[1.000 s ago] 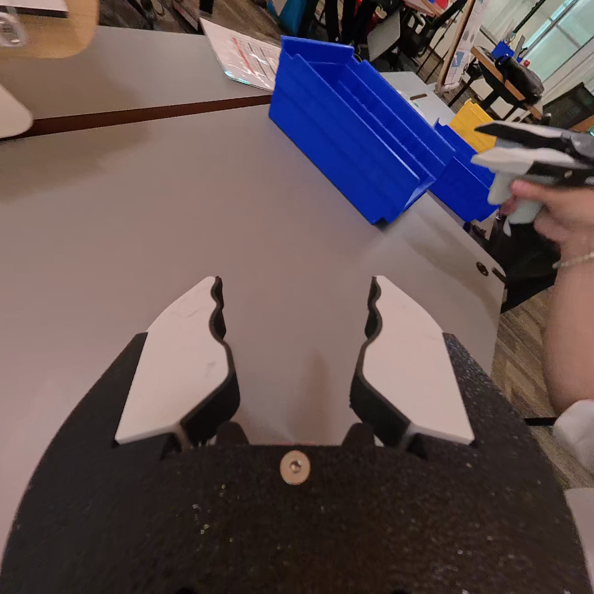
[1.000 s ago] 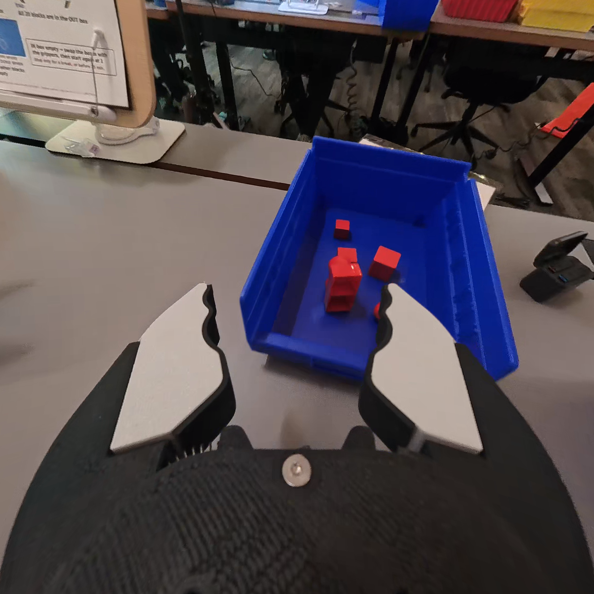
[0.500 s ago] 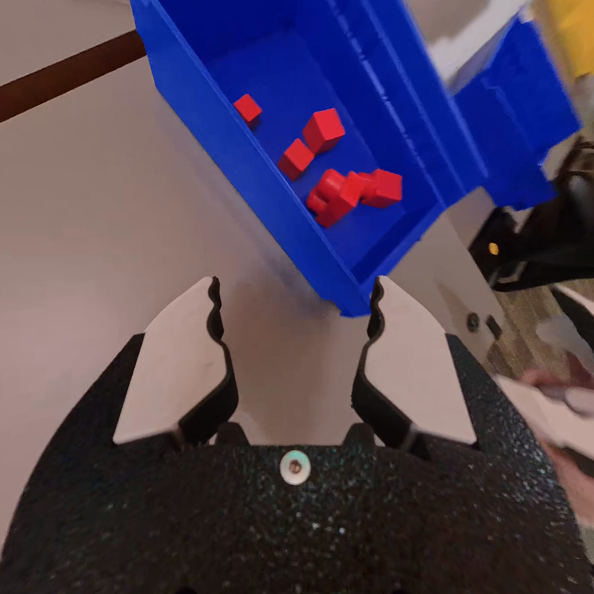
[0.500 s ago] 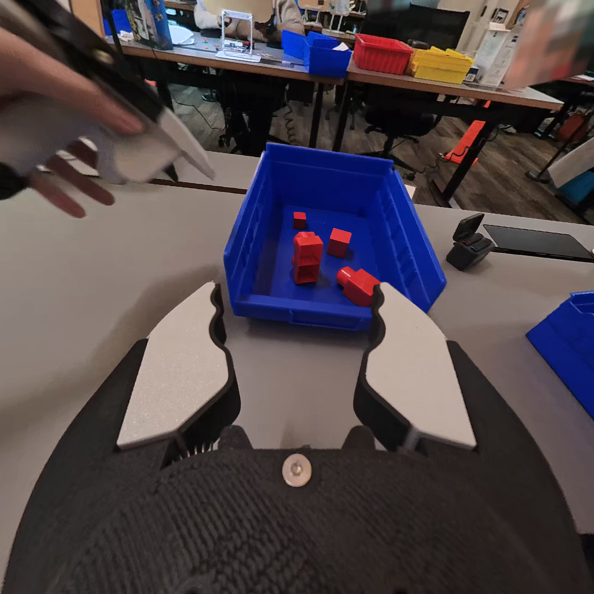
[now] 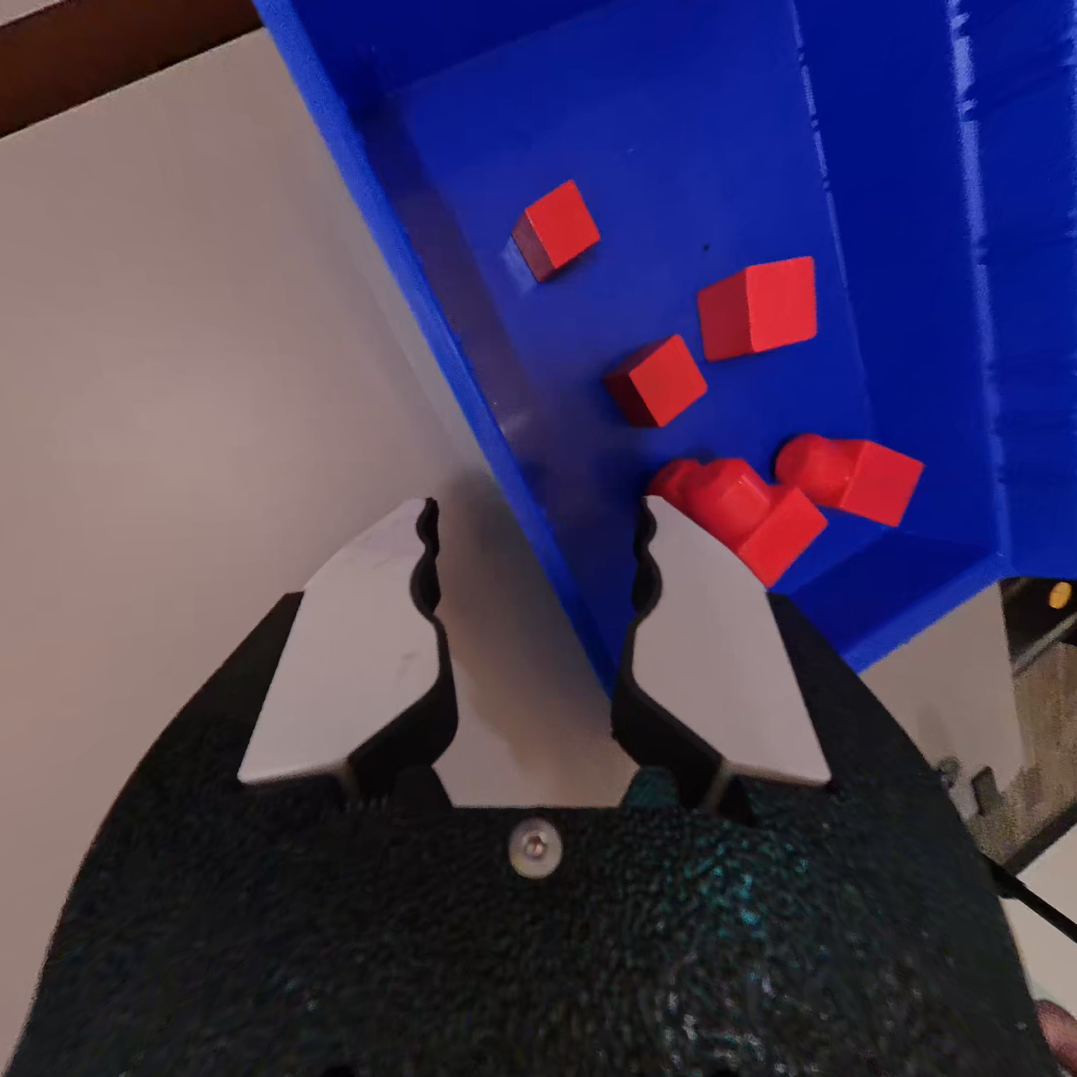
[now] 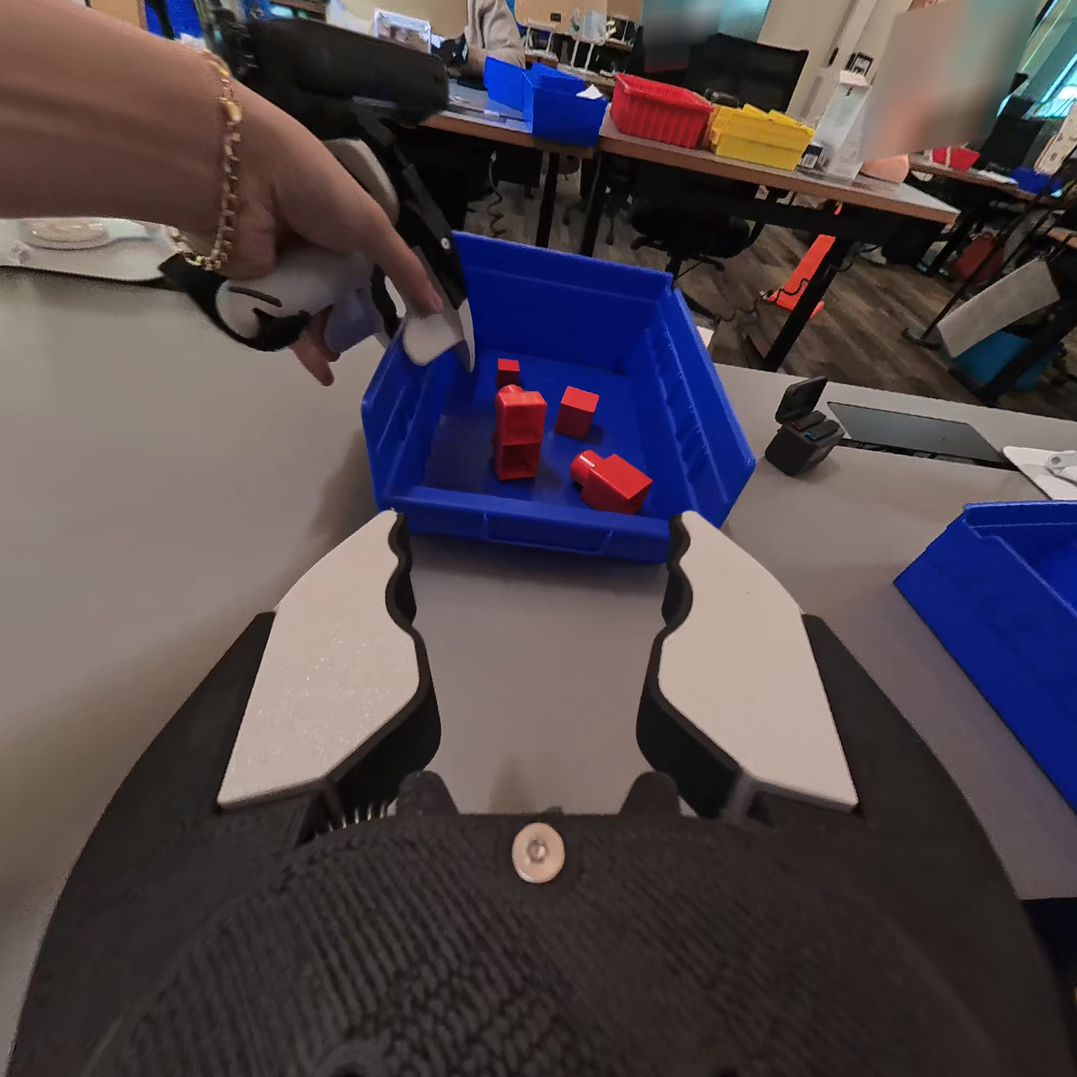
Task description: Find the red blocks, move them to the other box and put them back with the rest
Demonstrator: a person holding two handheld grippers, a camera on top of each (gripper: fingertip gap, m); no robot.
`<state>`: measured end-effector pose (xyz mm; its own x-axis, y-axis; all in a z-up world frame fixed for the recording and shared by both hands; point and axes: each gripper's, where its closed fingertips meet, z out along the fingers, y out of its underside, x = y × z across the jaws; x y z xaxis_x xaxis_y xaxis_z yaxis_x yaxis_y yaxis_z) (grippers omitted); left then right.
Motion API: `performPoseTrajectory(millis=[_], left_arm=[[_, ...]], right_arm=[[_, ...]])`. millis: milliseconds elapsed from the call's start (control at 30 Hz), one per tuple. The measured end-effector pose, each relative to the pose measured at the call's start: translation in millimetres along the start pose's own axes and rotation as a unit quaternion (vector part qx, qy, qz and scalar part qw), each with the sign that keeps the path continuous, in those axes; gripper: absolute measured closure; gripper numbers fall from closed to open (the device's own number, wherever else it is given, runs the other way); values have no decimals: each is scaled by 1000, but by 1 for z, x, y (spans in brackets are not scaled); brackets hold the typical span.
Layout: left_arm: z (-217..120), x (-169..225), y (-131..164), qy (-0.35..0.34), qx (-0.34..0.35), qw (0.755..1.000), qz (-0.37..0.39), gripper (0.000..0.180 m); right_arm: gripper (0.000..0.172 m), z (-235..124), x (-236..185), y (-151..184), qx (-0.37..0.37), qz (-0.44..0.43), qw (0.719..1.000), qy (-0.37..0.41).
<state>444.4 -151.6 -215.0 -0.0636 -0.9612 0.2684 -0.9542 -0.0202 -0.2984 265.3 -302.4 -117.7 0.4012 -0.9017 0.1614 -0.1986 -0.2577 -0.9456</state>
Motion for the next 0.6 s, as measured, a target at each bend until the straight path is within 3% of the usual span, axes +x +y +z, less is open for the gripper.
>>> performPoseTrajectory(millis=[167, 233, 367, 600], left_arm=[[20, -12, -5, -69, -16, 997, 16, 129], [28, -11, -5, -75, -21, 997, 28, 144], [31, -12, -14, -60, 19, 997, 36, 156], [16, -45, -12, -60, -20, 994, 94, 163]], right_arm=[[87, -3, 1, 9, -4, 16, 1000, -8], [87, -4, 4, 13, -10, 16, 1000, -5], [88, -6, 10, 17, -12, 29, 999, -3], [90, -7, 13, 19, -10, 34, 999, -2]])
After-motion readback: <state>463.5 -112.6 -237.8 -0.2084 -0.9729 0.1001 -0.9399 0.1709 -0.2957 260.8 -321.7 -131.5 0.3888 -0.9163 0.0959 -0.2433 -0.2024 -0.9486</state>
